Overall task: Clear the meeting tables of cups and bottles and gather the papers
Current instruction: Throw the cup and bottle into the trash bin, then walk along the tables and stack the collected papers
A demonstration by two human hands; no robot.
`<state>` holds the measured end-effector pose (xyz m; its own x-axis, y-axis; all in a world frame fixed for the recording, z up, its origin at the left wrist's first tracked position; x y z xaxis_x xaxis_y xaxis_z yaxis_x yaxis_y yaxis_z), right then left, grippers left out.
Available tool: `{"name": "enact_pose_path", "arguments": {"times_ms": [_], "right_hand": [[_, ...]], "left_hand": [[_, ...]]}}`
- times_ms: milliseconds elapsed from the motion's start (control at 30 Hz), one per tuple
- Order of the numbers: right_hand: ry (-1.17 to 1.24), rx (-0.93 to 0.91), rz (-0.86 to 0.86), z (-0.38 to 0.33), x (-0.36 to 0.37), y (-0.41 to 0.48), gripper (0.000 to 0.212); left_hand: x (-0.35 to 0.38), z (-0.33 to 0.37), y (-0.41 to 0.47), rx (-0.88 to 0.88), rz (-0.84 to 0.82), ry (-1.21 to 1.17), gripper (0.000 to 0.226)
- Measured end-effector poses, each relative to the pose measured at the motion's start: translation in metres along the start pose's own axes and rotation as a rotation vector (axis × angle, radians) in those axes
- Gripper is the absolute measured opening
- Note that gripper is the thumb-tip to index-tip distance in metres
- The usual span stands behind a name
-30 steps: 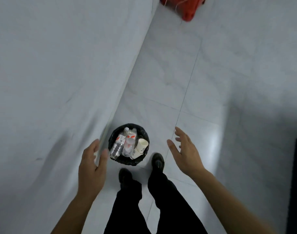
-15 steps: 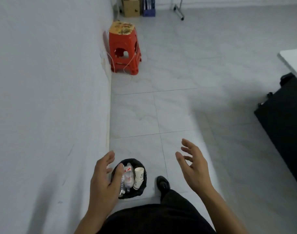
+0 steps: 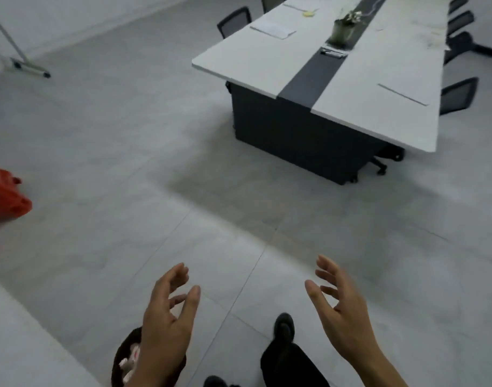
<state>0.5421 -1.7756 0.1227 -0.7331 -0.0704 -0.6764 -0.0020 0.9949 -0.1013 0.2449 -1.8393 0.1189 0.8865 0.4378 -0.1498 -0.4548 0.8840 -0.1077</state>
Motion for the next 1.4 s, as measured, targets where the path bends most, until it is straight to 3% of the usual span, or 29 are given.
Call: {"name": "enact_pose_path", "arguments": {"times_ms": [133, 300, 433, 667, 867, 1000, 1233, 1400], "right_hand": [[0.082, 0.145, 0.186, 0.068, -0.069, -0.004, 0.055], [0.159, 0.29, 0.294, 0.162, -0.143, 0.017, 0.056], [0.12, 0.311, 0.303, 0.226, -0.212, 0.055, 0.058], [0.054, 0.285, 0.356, 0.299, -0.336, 0.125, 0.053], [0.036, 0.355, 0.403, 0.391, -0.4, 0.215, 0.045], [-0.012, 0.402, 0.389, 0.444, -0.458, 0.295, 0.05], [-0.013, 0.427, 0.487, 0.492, -0.606, 0.428, 0.051], [0.065, 0.463, 0.488, 0.549, -0.657, 0.536, 0.054]], "left_hand": [[0.106, 0.039, 0.016, 0.092, -0.223, 0.031, 0.047], [0.251, 0.056, 0.018, 0.118, -0.368, 0.073, 0.048], [0.374, 0.066, 0.008, 0.101, -0.425, 0.05, 0.043], [0.549, 0.102, 0.015, 0.15, -0.55, 0.075, 0.053], [0.691, 0.096, 0.066, 0.13, -0.608, 0.089, 0.052], [0.812, 0.096, 0.11, 0.085, -0.631, 0.061, 0.05], [1.022, 0.196, 0.178, 0.213, -0.758, 0.043, 0.051], [1.137, 0.226, 0.239, 0.29, -0.765, 0.115, 0.054]]}}
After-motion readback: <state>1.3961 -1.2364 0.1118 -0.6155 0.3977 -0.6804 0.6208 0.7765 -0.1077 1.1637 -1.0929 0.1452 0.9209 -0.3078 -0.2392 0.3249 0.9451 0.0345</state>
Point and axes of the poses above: each hand's wrist, its own y-axis towards the middle knuckle, its own x-axis out of the palm, z = x × y, the point moved 4 cm from there along y, towards the middle knuckle, and after that the axes turned 13 degrees about -y, right-handed, at the moved point
